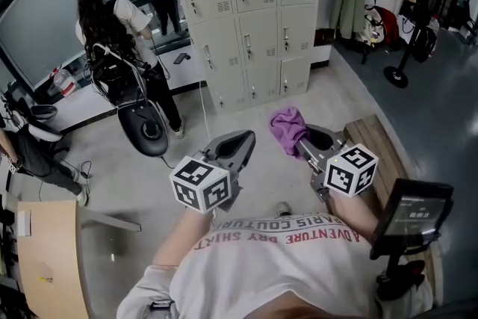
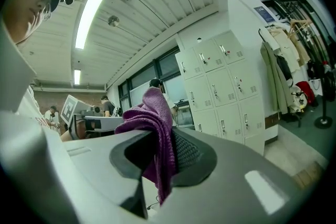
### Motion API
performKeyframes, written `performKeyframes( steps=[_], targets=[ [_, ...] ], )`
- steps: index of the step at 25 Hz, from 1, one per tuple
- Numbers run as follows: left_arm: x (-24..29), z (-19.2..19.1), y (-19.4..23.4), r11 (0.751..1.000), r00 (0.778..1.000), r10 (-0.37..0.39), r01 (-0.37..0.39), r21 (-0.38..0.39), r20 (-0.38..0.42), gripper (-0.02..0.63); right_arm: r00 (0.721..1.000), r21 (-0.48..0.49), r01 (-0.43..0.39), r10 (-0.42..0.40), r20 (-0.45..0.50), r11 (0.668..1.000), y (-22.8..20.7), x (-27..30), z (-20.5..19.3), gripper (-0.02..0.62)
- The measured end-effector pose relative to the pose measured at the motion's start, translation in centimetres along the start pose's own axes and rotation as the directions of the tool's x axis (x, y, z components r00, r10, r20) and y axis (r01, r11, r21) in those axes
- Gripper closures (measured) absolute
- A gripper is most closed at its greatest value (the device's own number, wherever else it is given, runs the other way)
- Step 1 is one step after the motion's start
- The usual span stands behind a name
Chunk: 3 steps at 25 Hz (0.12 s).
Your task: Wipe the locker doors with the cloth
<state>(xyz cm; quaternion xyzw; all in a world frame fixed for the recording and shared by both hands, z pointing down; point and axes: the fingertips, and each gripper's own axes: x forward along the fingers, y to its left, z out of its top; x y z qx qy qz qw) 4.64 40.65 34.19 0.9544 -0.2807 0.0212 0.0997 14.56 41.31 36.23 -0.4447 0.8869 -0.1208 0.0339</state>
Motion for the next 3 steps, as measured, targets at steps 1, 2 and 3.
performKeyframes(
  steps=[1,2,3],
  targets=[
    [-0.1,0.23,0.11,1.0,1.0,0.0,0.0,-0.001,-0.001,0.606,1.0,0.003,0.002,-0.002,0.0,1.0,0.08,0.1,0.15,0.525],
    [-0.21,0.5,0.22,1.0,1.0,-0.001,0.001,-0.002,-0.002,0.606,1.0,0.005,0.004,-0.004,0.002,1.0,0.2,0.21,0.38,0.525],
    [-0.33,0.79,0.33,1.0,1.0,-0.001,0.001,-0.003,-0.003,0.606,1.0,0.007,0.005,-0.005,0.004,1.0,0.32,0.32,0.64,0.525]
  ],
)
